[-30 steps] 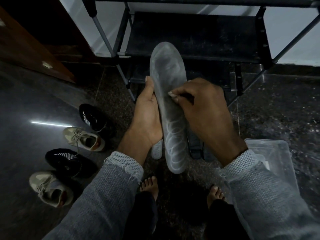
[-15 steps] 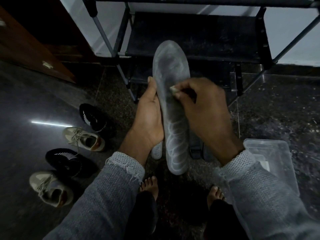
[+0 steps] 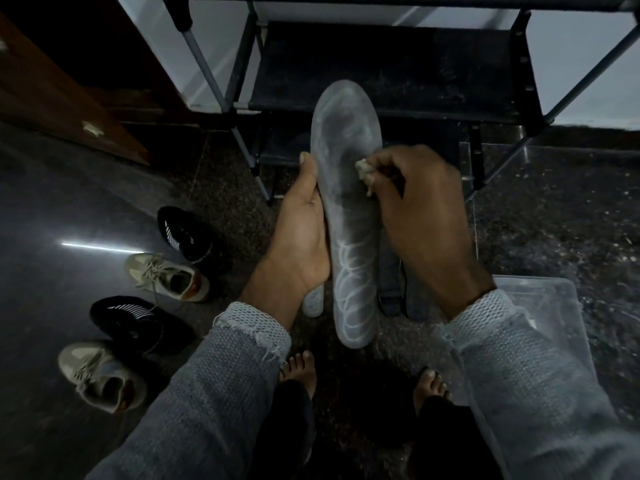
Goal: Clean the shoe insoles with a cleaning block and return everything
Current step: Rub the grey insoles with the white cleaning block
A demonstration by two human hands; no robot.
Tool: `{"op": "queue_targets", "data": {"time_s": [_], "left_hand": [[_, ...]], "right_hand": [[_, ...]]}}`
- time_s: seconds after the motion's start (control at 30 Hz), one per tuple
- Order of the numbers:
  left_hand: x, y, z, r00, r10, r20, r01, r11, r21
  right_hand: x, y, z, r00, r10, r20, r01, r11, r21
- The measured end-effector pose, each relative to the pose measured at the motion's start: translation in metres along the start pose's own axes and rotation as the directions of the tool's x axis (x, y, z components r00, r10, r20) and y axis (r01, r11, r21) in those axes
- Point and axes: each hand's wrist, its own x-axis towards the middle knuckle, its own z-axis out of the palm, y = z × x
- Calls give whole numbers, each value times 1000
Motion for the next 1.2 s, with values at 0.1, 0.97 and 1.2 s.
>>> {"op": "queue_targets", "data": {"time_s": [0.1, 0.97, 1.2], "left_hand": [[2, 1, -3, 1000, 10, -26, -11, 1000, -28], [4, 7, -10, 1000, 18, -5, -19, 998, -66], [4, 10, -9, 1000, 26, -16, -27, 997, -73]], "right_hand": [[-3, 0, 4, 999, -10, 41, 13, 997, -73], [-2, 0, -1, 964, -44, 264, 60, 997, -50], [-2, -1, -14, 852, -125, 509, 85, 991, 101]]}}
